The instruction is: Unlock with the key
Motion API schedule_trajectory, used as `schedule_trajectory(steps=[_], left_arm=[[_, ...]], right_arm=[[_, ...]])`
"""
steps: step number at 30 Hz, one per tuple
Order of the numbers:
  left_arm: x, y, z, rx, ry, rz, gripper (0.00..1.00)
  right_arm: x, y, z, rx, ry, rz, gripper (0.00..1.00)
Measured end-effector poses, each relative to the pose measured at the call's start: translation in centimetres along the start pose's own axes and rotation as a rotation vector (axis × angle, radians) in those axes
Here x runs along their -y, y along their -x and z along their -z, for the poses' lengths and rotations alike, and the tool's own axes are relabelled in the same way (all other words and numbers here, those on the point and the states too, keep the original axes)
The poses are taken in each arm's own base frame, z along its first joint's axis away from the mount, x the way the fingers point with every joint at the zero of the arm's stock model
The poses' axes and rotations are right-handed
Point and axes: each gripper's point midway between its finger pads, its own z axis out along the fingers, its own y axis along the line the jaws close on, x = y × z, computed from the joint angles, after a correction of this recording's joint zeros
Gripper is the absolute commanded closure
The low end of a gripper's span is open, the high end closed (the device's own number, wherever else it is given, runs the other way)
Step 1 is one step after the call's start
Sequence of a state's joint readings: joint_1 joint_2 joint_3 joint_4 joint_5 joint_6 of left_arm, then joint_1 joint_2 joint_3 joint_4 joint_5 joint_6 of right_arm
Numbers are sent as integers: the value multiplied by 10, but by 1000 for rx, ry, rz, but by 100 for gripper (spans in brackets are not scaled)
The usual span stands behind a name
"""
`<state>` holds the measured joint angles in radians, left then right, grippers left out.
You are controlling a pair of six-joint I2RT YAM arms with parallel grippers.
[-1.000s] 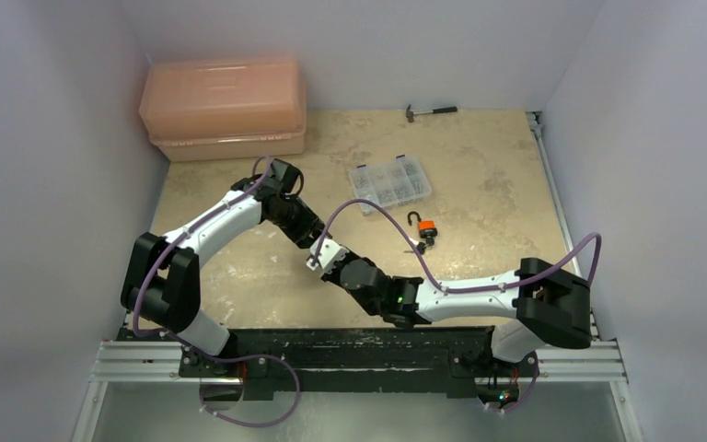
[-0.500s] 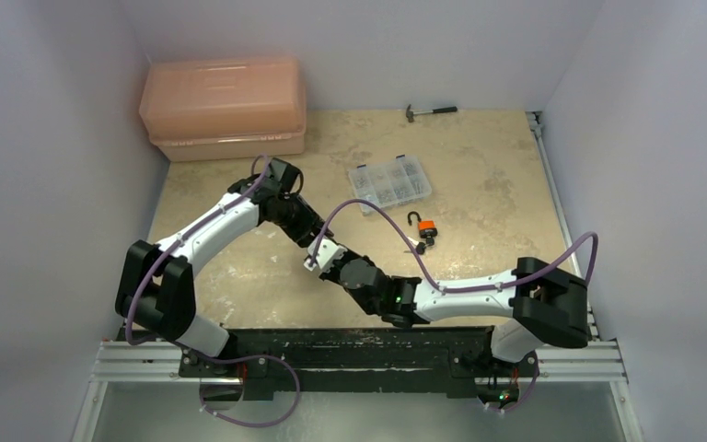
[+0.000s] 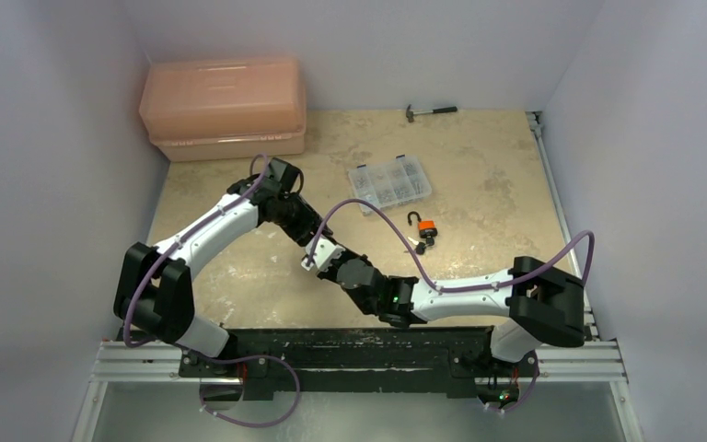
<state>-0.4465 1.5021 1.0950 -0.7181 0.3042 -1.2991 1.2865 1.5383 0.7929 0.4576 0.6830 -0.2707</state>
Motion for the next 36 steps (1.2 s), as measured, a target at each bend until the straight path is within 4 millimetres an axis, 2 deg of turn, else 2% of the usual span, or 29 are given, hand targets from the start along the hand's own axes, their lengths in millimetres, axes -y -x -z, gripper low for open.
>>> schedule_trajectory(steps=[19,24,30,36], left_arm=[[7,1,9,45,-43,14,100],[11,1,9,50,-55,9,100],[24,-6,10,28,-103,14,100],[29,-6,6,46,-106,0,100]], right_arm=[[5,8,-1,29,-24,2,100],[9,9,0,26,-42,-8,100],[25,13,5,36,-9,-139,100],[28,7,3,19,-20,-92,100]])
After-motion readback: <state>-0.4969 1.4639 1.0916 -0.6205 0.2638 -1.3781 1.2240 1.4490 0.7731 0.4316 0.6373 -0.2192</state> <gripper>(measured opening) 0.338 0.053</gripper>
